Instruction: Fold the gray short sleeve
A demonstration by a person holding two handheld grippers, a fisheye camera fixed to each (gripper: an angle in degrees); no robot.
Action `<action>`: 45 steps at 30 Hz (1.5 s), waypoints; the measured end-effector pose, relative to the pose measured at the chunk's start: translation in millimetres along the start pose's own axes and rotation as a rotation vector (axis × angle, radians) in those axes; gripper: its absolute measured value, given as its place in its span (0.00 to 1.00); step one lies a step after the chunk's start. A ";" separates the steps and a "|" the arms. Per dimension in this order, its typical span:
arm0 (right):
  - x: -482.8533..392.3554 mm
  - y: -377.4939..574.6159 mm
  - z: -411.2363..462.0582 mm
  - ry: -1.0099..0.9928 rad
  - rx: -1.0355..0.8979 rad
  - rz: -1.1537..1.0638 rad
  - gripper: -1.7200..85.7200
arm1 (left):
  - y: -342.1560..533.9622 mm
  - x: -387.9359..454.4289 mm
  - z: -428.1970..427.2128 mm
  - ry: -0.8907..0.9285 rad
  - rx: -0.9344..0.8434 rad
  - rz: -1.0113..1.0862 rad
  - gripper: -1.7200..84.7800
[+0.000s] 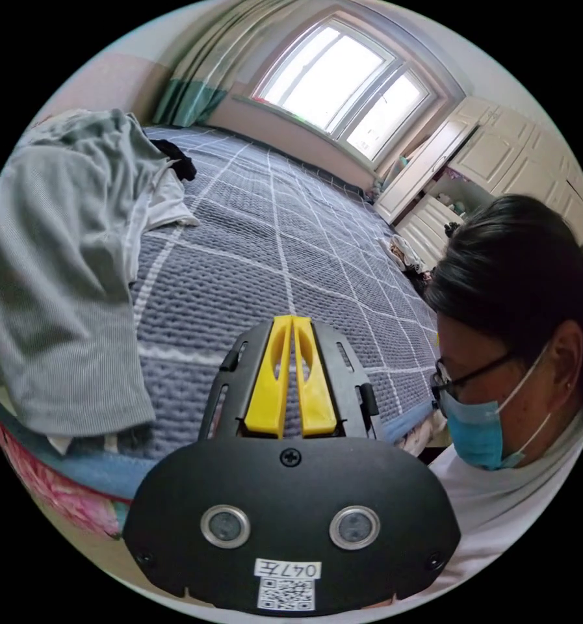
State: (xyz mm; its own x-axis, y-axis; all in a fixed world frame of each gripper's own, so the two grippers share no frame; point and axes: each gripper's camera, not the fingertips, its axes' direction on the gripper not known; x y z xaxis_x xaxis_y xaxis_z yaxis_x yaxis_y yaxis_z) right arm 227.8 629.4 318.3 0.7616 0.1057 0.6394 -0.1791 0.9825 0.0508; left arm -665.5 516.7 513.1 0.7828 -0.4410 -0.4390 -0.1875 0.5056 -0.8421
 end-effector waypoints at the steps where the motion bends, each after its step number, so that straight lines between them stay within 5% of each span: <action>1: -9.6 13.3 -6.8 0.010 0.035 0.007 0.01 | 10.5 -4.9 -3.1 0.004 0.003 -0.004 0.01; 13: -116.7 87.1 -5.3 0.120 0.162 -0.064 0.01 | 147.0 -60.6 -100.6 0.133 0.201 0.032 0.01; 20: -282.1 105.0 -7.1 0.311 0.193 -0.267 0.01 | 244.8 -59.4 -162.7 0.024 0.073 0.086 0.01; 31: -456.7 154.6 25.8 0.145 0.076 -0.461 0.03 | 398.4 -106.8 -262.1 -0.036 0.146 -0.002 0.01; 39: -531.2 167.0 124.5 0.007 -0.052 -0.635 0.05 | 466.5 -165.5 -299.3 -0.098 0.228 -0.150 0.01; 45: -569.8 157.4 277.6 -0.087 -0.188 -0.829 0.06 | 473.2 -188.1 -286.9 -0.158 0.238 -0.142 0.07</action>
State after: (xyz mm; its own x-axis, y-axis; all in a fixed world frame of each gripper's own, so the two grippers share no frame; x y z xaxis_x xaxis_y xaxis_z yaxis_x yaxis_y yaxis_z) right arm -407.2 681.3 174.9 0.5490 -0.6630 0.5090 0.5270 0.7472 0.4049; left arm -1071.7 626.1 107.4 0.8770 -0.4088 -0.2525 0.0601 0.6147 -0.7864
